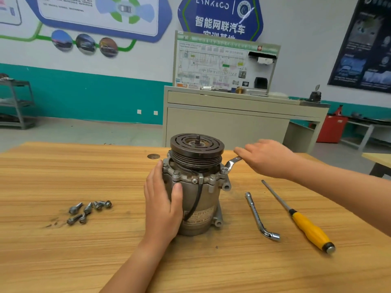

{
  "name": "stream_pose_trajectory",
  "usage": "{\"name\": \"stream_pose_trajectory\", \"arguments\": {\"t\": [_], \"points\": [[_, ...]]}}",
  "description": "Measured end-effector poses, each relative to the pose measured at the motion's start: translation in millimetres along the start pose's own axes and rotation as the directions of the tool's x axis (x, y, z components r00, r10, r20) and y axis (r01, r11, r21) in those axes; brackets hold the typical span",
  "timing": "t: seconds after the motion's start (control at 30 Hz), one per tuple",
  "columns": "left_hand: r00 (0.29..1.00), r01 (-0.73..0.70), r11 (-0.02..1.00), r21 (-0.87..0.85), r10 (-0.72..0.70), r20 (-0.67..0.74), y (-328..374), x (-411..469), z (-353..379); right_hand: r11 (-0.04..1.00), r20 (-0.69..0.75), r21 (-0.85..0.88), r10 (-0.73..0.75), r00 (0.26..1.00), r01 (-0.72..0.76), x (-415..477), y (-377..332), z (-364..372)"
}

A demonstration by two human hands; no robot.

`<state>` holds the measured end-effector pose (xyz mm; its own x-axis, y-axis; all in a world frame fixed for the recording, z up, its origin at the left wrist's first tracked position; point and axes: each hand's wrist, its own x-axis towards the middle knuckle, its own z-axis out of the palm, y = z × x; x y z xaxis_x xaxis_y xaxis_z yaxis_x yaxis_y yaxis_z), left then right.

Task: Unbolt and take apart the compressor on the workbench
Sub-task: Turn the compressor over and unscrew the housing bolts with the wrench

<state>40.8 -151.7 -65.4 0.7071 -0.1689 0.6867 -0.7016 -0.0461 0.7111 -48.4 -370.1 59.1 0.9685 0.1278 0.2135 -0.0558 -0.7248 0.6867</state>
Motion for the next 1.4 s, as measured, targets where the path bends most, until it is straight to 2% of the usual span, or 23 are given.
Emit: {"name": "stream_pose_trajectory", "arguments": {"t": [0.17,0.23,0.27,0.33,0.37,0.4,0.43,0.53,0.63,0.73,0.8,0.93,1.03,1.17,1.3,1.37,1.4], "points": [[1.000,-0.016,1.000,-0.001,0.016,-0.009,-4,0,0,0.995,-0.126,0.094,0.038,0.991,-0.027,34,-14,5],[1.000,-0.026,1.000,0.000,0.026,-0.005,-5,0,-1,0.967,-0.193,0.228,0.155,0.969,-0.110,24,-16,-3],[1.000,-0.031,1.000,0.002,0.031,-0.001,-5,0,-2,0.914,-0.239,0.358,0.285,0.928,-0.189,15,-18,-9],[0.999,-0.042,0.999,0.010,0.042,0.000,-4,-2,-2,0.721,-0.217,0.618,0.540,0.813,-0.313,-6,-23,-23],[0.999,-0.050,0.999,0.019,0.050,-0.001,-4,-2,-1,0.628,-0.168,0.701,0.606,0.777,-0.338,-17,-26,-29],[0.998,-0.055,0.998,0.031,0.055,-0.001,-3,-3,-1,0.580,-0.112,0.731,0.623,0.774,-0.361,-27,-29,-35],[0.998,-0.059,0.997,0.046,0.059,-0.002,-3,-4,0,0.588,-0.061,0.711,0.599,0.799,-0.386,-38,-34,-41],[0.997,-0.075,0.994,0.078,0.077,-0.015,-2,-6,0,0.717,0.094,0.531,0.480,0.872,-0.452,-63,-48,-61],[0.997,-0.079,0.993,0.083,0.081,-0.019,-1,-6,-1,0.839,0.227,0.296,0.403,0.887,-0.457,-67,-61,-71],[0.997,-0.070,0.994,0.080,0.071,-0.015,0,-6,-1,0.882,0.259,0.187,0.381,0.887,-0.433,-63,-69,-78],[0.998,-0.069,0.995,0.076,0.070,-0.007,1,-6,-1,0.912,0.281,0.100,0.357,0.891,-0.397,-57,-74,-84],[0.998,-0.056,0.995,0.083,0.056,0.006,1,-7,-1,0.979,0.312,-0.063,0.202,0.929,-0.192,-49,-78,-91],[0.998,-0.062,0.995,0.076,0.061,0.017,2,-7,-2,0.987,0.263,-0.121,0.139,0.955,-0.110,-50,-67,-79],[0.998,-0.060,0.996,0.072,0.058,0.029,2,-7,-3,0.982,0.161,-0.109,0.171,0.972,-0.154,-49,-34,-51],[0.999,-0.044,0.997,0.057,0.043,0.029,2,-7,-3,0.978,0.074,0.020,0.205,0.976,-0.207,-21,-21,-20],[0.999,-0.042,0.998,0.050,0.040,0.028,1,-7,-4,0.983,-0.034,0.066,0.173,0.984,-0.171,0,-25,-10],[0.999,-0.044,0.998,0.047,0.043,0.028,0,-7,-4,0.982,-0.155,0.115,0.165,0.974,-0.148,10,-28,-6]]}}
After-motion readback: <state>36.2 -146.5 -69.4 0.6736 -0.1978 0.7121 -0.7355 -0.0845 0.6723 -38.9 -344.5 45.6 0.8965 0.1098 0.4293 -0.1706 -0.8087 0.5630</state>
